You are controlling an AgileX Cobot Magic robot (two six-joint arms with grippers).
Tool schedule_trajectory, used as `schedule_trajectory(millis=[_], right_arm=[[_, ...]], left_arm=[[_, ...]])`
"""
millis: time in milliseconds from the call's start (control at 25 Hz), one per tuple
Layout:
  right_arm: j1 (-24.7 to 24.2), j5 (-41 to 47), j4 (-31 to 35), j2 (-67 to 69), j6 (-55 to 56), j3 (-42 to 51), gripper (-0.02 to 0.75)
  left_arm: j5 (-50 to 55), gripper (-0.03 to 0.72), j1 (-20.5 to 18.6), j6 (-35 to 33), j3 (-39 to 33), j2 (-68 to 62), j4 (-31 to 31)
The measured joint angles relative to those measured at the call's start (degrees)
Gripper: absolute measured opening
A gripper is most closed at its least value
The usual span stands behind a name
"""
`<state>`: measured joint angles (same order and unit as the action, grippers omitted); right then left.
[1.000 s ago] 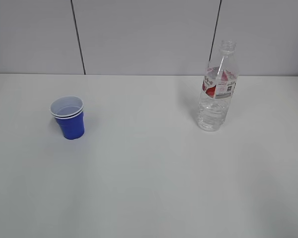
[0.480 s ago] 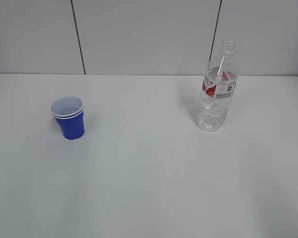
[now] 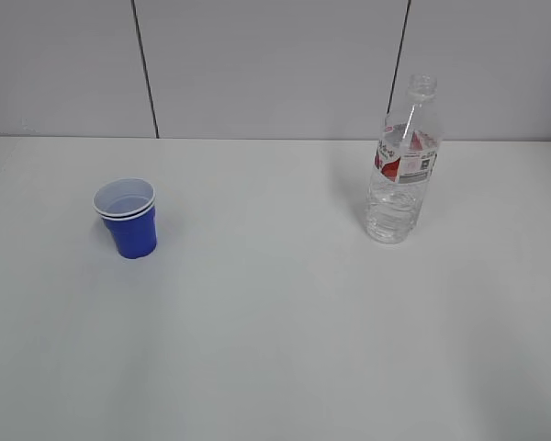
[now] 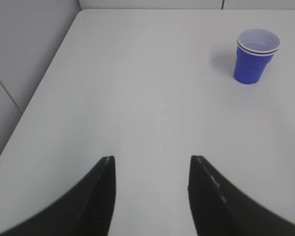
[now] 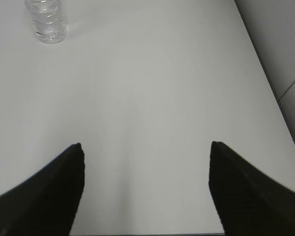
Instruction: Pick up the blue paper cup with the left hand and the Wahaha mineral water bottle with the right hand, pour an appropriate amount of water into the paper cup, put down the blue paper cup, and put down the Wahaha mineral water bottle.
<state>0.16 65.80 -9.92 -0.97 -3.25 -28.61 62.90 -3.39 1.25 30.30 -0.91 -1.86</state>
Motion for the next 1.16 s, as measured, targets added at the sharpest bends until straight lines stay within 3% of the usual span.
schedule_trajectory(millis=[1160], right_arm=[[0.00,0.00,0.00,0.00,0.00,0.00,0.587]], left_arm=[[0.00,0.351,0.00,0.00,0.00,0.00,0.00]])
